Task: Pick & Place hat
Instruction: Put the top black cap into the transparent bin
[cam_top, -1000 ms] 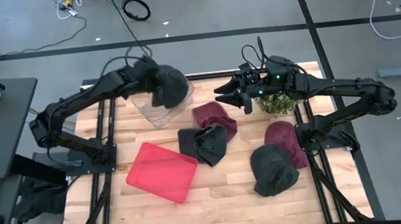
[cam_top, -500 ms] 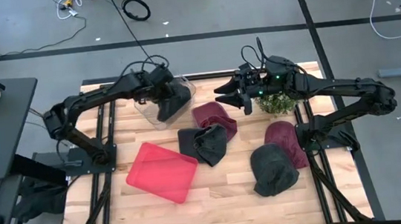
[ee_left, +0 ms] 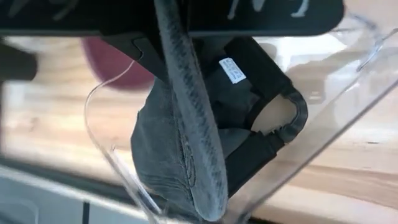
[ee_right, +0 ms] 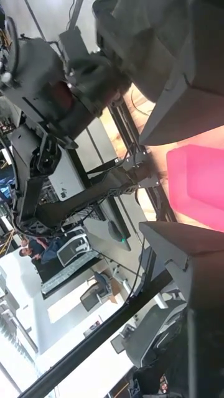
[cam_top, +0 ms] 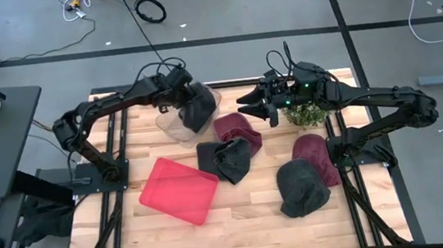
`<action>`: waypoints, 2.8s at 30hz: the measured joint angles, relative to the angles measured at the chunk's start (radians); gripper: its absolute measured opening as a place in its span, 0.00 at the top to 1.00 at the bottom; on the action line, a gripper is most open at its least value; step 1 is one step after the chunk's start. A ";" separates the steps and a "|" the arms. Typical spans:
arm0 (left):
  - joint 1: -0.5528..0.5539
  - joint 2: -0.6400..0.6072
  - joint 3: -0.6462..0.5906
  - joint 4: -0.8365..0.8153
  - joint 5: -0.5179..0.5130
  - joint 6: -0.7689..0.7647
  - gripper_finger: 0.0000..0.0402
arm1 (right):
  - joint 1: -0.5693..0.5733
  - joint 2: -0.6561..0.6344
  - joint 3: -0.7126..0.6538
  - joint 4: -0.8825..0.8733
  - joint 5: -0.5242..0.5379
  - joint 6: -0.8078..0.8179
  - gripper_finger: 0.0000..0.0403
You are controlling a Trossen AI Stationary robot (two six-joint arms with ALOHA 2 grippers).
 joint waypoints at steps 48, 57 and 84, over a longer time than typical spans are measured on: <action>0.025 0.153 0.000 0.181 0.120 0.084 0.71 | 0.000 0.001 0.000 -0.050 0.039 0.008 0.47; 0.033 0.152 0.000 0.218 0.162 0.156 0.74 | 0.000 0.001 0.000 -0.084 0.039 0.008 0.47; 0.055 0.017 0.002 0.112 0.237 0.419 0.48 | 0.000 0.002 0.000 -0.102 0.034 0.009 0.38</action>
